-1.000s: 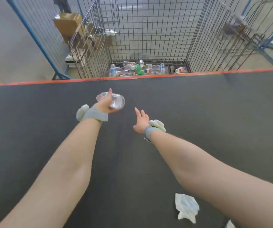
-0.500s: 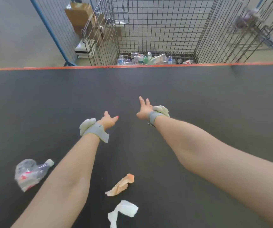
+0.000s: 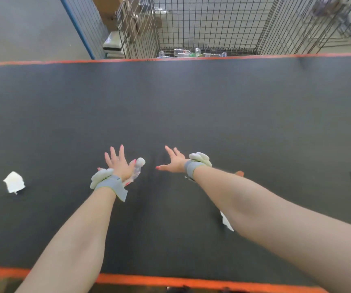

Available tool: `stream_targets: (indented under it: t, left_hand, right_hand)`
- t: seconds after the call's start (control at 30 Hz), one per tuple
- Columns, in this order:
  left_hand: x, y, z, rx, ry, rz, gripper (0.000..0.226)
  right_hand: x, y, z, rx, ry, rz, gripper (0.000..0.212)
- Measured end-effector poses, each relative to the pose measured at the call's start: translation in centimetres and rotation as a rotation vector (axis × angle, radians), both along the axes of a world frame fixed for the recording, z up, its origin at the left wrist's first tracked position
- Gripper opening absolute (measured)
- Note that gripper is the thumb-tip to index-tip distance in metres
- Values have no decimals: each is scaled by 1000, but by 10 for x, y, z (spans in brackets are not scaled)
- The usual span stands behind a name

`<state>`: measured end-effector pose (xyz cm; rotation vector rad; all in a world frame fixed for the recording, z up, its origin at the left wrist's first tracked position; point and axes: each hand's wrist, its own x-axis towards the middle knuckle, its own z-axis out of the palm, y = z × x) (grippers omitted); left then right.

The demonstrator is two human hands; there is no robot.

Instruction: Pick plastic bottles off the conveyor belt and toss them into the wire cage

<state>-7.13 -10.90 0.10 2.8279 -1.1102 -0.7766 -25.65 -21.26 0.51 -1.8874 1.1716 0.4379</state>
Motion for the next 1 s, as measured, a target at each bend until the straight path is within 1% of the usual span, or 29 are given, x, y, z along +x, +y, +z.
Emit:
stream_targets:
  t: [0.07,0.17,0.27,0.33,0.37,0.43,0.47,0.5,0.63,0.83,0.9,0.97,1.0]
  left_hand:
    - [-3,4,3,-95,-4,34,65]
    - [-4,7,6,-124,18,77,61]
    - [-5,10,5,-65,83,108,62]
    - [-6,10,0,-34,118,117,63]
    - [-8,8,-2,-25,133,115,64]
    - [-11,1,-5,-19,153,107,64]
    - [-13,-5,-4,-18,160,106,65]
    - [-15,-12,-3,-18,169,101,65]
    - [-20,-58,4,-21,177,66,67]
    - [-18,-158,17,-72,151,16,67]
    - [-11,-194,19,-100,143,16,67]
    - [-1,-231,20,-127,135,19,68]
    - [4,-248,20,-139,140,21,68]
  right_hand:
    - [13,22,-1,13,-70,16,97]
    - [32,46,-10,27,-106,24,101]
    - [36,53,-19,-48,-23,58,111]
    - [30,48,-24,-133,63,74,111]
    - [24,45,-25,-180,108,67,105]
    - [13,35,-25,-266,175,23,79]
    - [9,29,-23,-284,191,-7,67]
    - [5,21,-20,-285,190,-47,59]
    - [0,-23,-4,-283,149,-169,55]
    - [16,-115,8,-319,140,-211,52]
    - [26,-158,8,-336,131,-217,49]
    - [47,-218,18,-355,99,-244,46]
    - [59,-254,29,-368,57,-255,50]
